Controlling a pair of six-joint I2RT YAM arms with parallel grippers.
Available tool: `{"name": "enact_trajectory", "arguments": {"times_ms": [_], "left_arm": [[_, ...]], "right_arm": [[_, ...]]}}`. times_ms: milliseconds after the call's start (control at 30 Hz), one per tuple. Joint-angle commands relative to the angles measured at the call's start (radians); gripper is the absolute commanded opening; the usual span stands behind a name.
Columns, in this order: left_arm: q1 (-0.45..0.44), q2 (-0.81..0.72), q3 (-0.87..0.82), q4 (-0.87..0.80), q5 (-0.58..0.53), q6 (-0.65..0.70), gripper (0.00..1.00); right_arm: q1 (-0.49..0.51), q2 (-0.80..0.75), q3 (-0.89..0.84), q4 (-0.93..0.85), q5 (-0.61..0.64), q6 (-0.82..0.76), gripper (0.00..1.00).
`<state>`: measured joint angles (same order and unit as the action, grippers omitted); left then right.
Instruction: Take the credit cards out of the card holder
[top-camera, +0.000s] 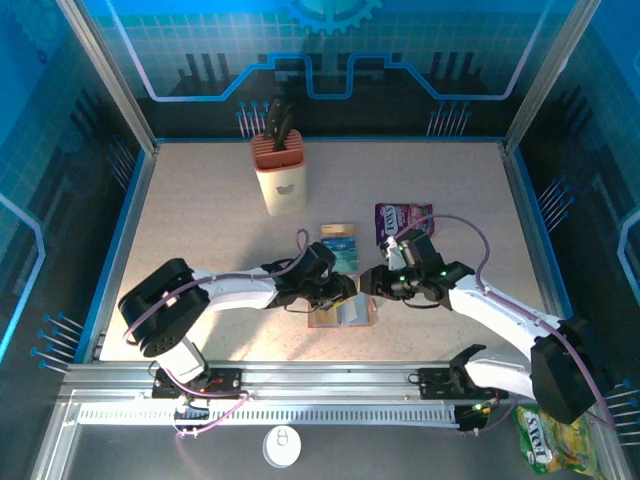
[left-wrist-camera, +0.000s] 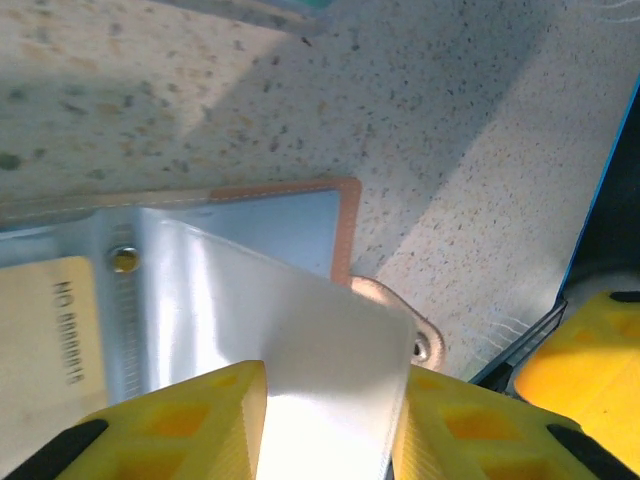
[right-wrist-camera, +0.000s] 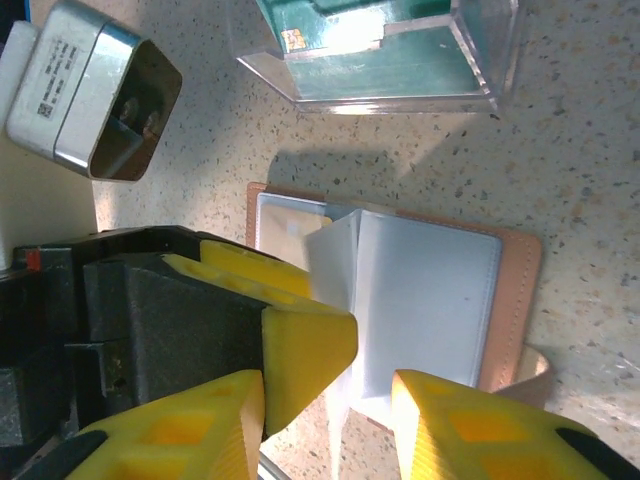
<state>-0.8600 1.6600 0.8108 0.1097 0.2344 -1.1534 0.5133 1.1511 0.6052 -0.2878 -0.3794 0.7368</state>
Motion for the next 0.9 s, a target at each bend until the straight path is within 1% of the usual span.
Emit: {"name": "enact_trajectory", "arguments": {"times_ms": [0,233,467,633,867], "left_arm": [[-0.011,0.033,0.048,-0.043,0.022,0.007,0.37],[-0.013,0.049,0.075,-0.067,0.019,0.012,0.42],[-0.01,0.034,0.082,-0.092,0.012,0.037,0.44],[-0.002,0.01,0.063,-0.097,0.004,0.049,0.44],[0.024,-0.077,0.048,-0.198,-0.053,0.103,0.4]], "right_arm": [[-0.023,-0.033,-0.01,-0.044,-0.029,-0.034,0.39],[-0.033,-0.038,-0.005,-0.036,-0.06,-0.03,0.39],[-0.032,-0.04,-0.01,-0.019,-0.062,-0.008,0.38],[-0.026,-0.036,-0.014,-0.008,-0.062,0.005,0.38],[-0.002,-0.008,-0.008,0.021,-0.061,0.026,0.36]]}}
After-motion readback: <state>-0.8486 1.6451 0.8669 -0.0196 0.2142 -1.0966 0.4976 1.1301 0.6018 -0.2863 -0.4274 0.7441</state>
